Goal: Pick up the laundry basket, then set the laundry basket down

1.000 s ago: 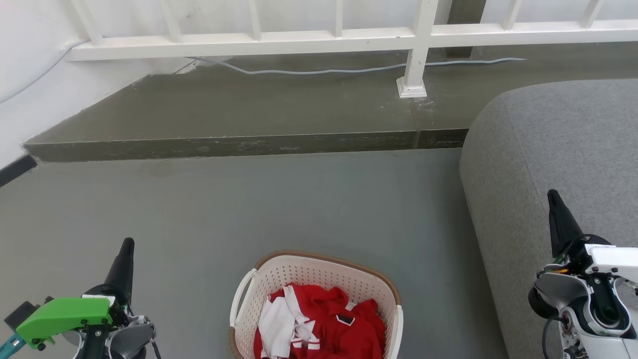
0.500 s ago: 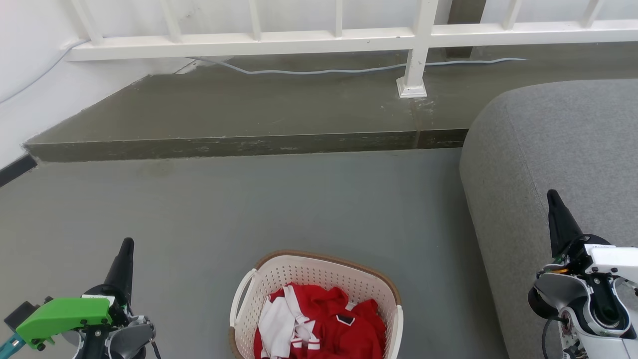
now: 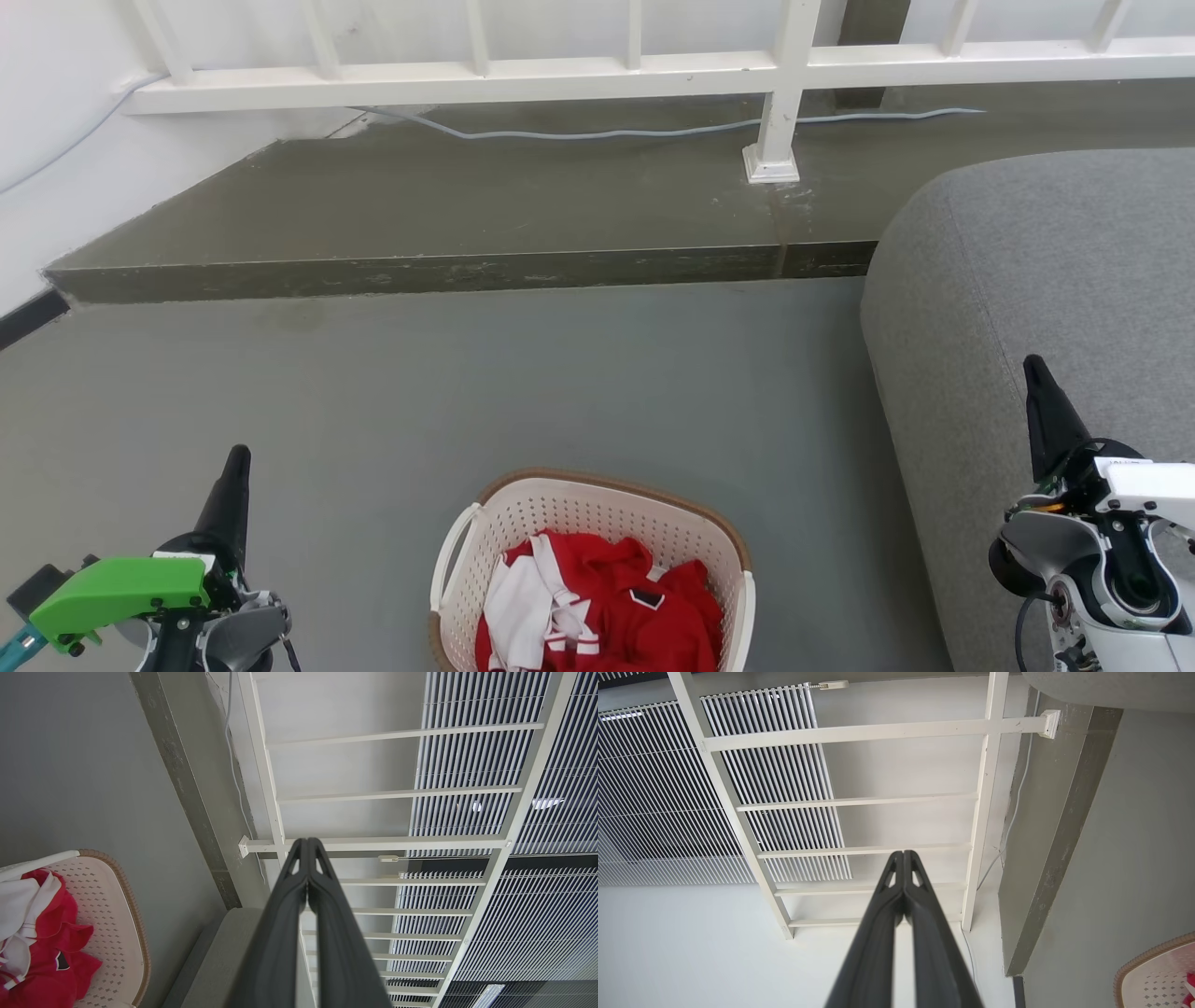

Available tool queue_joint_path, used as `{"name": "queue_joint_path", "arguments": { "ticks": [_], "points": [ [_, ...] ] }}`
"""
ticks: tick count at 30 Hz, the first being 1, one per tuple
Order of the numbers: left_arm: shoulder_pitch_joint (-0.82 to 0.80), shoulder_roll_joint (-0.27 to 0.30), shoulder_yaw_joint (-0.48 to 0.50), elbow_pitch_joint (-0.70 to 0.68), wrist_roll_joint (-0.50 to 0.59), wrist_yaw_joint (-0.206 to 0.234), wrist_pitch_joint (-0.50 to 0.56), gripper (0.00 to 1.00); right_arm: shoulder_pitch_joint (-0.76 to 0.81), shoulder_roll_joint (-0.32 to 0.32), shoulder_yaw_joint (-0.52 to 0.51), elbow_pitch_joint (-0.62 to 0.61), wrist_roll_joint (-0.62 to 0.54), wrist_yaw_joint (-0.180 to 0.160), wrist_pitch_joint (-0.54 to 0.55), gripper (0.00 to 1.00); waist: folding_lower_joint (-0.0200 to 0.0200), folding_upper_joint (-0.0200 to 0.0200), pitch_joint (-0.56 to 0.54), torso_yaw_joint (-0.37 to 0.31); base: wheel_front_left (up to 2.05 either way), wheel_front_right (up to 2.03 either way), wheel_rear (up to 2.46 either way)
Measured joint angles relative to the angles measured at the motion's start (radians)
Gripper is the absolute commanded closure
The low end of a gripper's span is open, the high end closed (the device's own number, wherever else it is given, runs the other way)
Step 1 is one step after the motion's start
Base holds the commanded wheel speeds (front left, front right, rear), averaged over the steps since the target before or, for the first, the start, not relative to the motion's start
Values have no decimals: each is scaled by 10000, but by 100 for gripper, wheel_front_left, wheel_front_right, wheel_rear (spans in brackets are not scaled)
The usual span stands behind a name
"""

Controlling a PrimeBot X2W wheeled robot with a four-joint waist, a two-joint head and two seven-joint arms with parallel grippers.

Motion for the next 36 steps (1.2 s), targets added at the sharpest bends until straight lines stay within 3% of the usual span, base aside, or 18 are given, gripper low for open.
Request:
{"name": "queue_joint_path", "arguments": {
  "ticks": [36],
  "points": [
    [0, -19, 29, 0, 27, 0, 73, 100, 0, 12, -27, 0, -2, 0, 2, 100, 0, 0, 0, 0, 0, 0, 0]
  ]
}}
